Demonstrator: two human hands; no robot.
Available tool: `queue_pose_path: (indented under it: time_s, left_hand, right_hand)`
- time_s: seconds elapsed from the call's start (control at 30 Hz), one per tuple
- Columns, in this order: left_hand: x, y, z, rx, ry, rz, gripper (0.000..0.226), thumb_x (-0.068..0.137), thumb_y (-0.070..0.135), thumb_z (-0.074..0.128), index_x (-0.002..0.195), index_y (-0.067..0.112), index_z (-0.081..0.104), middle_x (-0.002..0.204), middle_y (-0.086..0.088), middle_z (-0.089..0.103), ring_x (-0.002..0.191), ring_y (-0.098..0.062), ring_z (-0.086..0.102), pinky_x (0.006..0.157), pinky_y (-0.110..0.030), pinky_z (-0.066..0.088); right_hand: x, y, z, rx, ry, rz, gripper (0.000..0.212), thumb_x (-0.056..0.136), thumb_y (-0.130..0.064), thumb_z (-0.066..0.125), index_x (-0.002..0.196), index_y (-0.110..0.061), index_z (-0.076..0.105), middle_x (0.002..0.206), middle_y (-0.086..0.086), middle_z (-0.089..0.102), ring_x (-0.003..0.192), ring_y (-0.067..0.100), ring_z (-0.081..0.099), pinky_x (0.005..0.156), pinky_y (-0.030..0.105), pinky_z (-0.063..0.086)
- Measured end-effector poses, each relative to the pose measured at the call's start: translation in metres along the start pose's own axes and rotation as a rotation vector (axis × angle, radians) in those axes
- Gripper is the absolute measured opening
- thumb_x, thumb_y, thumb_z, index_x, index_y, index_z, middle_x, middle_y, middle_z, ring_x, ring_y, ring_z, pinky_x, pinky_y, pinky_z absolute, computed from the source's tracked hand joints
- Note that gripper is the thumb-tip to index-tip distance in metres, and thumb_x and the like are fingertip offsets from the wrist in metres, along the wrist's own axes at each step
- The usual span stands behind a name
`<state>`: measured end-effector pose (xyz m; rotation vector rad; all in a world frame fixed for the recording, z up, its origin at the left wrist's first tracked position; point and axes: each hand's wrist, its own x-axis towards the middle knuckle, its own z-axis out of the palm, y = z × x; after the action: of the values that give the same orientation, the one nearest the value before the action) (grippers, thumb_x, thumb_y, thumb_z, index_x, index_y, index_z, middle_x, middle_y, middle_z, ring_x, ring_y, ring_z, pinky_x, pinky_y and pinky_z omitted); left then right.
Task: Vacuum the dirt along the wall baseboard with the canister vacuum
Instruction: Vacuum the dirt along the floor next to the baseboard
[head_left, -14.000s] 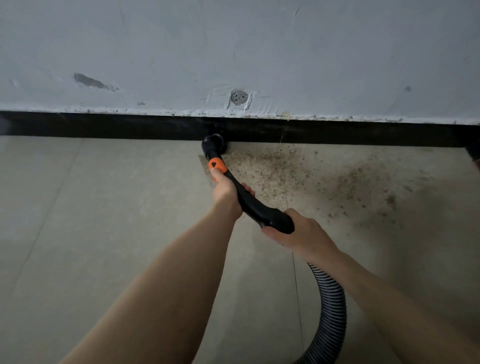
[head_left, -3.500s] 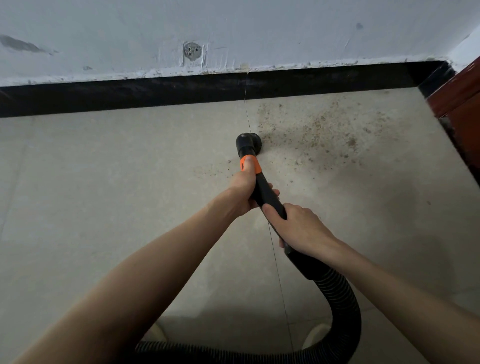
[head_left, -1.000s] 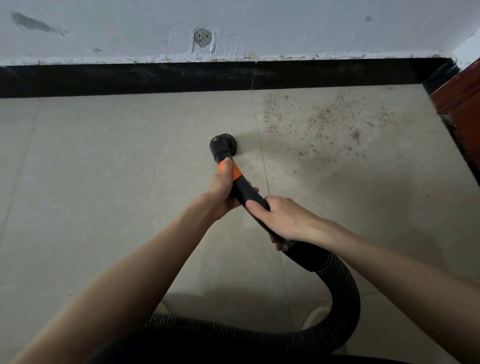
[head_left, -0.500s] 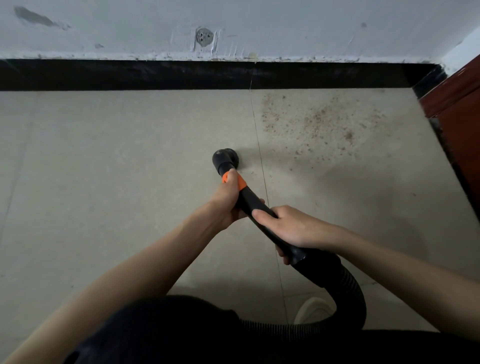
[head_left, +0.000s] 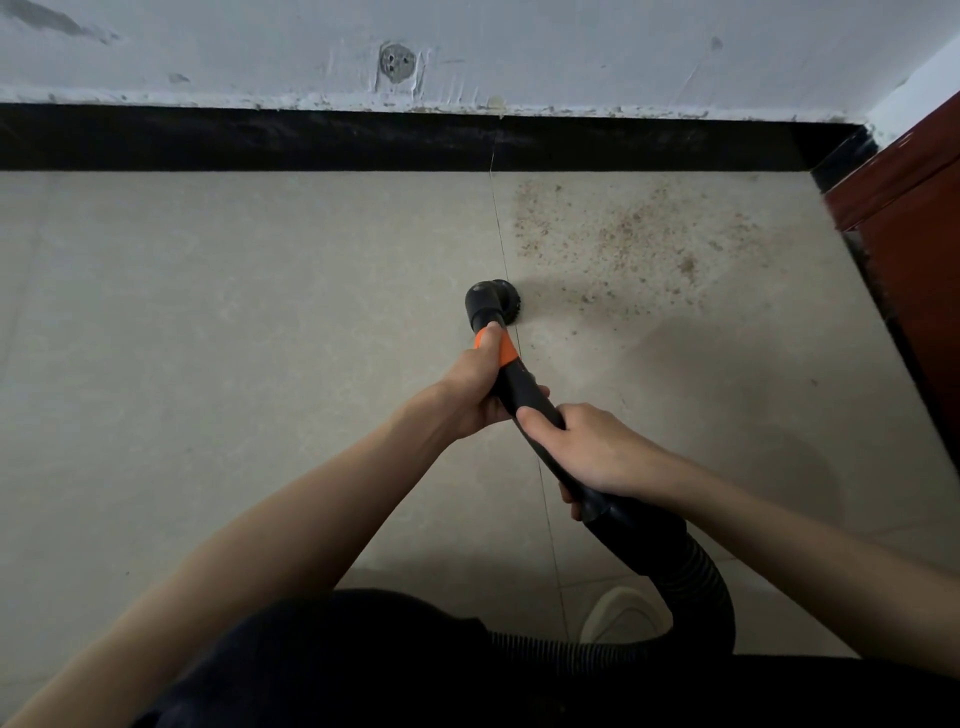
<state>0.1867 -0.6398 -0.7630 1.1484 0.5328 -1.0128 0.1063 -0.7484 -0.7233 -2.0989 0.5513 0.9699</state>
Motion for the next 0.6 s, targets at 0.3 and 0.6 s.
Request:
queue_pose_path:
  time_s: [0.3, 0.6]
  left_hand:
    - [-0.019, -0.021, -0.033, -0.129, 0.151, 0.052, 0.041, 0.099, 0.046, 0.033, 0.091, 0.007, 0.042, 0.077, -0.011, 0.054, 0.050, -0.020, 0.068, 0.042, -0.025, 0.052]
    - [-0.029, -0.027, -0.011, -0.064, 0.106, -0.007, 0.053, 0.099, 0.046, 0.033, 0.124, -0.001, 0.037, 0.079, -0.015, 0.057, 0.049, -0.021, 0.068, 0.040, -0.027, 0.052]
  right_hand:
    - [-0.004, -0.011, 0.010, -0.078, -0.193, -0.086, 0.055, 0.091, -0.059, 0.038, 0.083, -0.006, 0.051, 0.053, 0.007, 0.064, 0.047, 0.025, 0.064, 0.042, 0.023, 0.047]
    - [-0.024, 0.004, 0.006, 0.033, -0.184, 0.021, 0.049, 0.093, -0.057, 0.041, 0.086, -0.008, 0.045, 0.050, 0.006, 0.059, 0.045, 0.025, 0.060, 0.046, 0.028, 0.050]
